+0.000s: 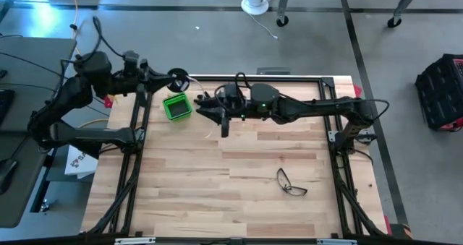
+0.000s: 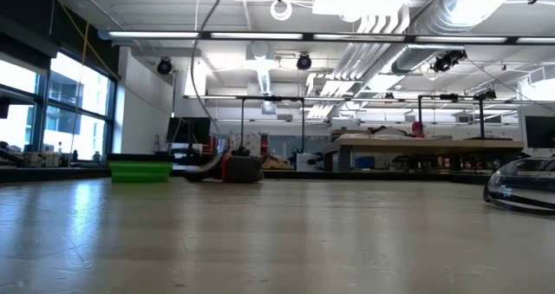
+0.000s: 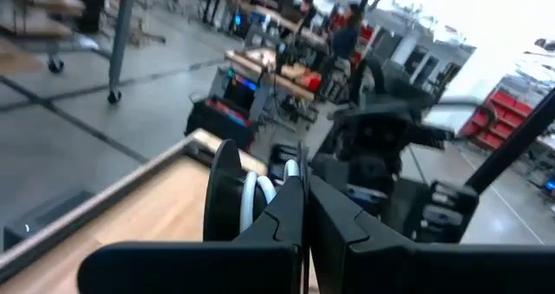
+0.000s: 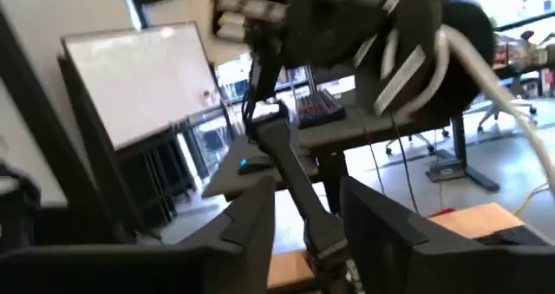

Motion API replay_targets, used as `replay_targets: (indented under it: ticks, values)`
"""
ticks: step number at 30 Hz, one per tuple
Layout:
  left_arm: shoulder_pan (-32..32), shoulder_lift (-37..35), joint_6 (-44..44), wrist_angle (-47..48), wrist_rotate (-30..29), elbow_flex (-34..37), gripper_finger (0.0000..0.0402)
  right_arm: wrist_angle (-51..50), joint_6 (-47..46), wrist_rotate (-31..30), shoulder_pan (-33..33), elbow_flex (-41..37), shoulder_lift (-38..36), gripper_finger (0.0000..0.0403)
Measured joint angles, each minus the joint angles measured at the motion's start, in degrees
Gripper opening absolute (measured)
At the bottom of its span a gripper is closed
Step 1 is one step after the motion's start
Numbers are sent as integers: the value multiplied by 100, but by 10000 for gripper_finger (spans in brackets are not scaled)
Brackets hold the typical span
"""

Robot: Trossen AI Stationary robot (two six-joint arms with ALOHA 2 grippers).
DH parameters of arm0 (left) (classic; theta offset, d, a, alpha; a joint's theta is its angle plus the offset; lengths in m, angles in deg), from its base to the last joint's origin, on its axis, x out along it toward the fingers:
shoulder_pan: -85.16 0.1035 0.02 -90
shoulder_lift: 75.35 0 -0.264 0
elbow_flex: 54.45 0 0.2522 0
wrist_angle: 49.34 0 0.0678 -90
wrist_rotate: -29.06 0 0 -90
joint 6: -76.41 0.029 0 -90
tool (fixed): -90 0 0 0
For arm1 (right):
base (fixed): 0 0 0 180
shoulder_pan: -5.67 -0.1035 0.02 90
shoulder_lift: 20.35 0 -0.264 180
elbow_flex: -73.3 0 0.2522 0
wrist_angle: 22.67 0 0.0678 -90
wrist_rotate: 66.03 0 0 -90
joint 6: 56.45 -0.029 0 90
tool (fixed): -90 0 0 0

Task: Coil cords
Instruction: Coil the white wire on the spool

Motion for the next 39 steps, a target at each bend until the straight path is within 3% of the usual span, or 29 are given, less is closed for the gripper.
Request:
replay_targets:
  ticks: [2, 5, 8, 11, 20, 27, 31, 39]
  values:
    - [0, 3, -38, -10, -72, -180, 0, -382, 267, -100, -40, 0, -175, 151]
    - [0, 61, -107, -37, -113, -439, 0, -961, 529, -727, -86, 2, -333, 189]
    - [-2, 147, -315, -31, -113, -579, 0, -1031, 528, -1240, -67, 2, -326, 221]
    - [-16, 248, -404, -26, -75, -661, 0, -895, 205, -1275, 60, 2, -237, 234]
    - [-24, 506, -465, -130, 73, -836, 0, -713, 286, -1591, 295, 0, -42, 236]
    - [-24, 472, -489, -224, 68, -838, 0, -676, 569, -1443, 172, 0, -188, 236]
    - [-24, 480, -497, -228, 60, -838, 0, -800, 642, -1745, 167, 3, -174, 235]
    - [-24, 480, -454, -228, 40, -838, 0, -754, 775, -2211, 229, 0, -175, 169]
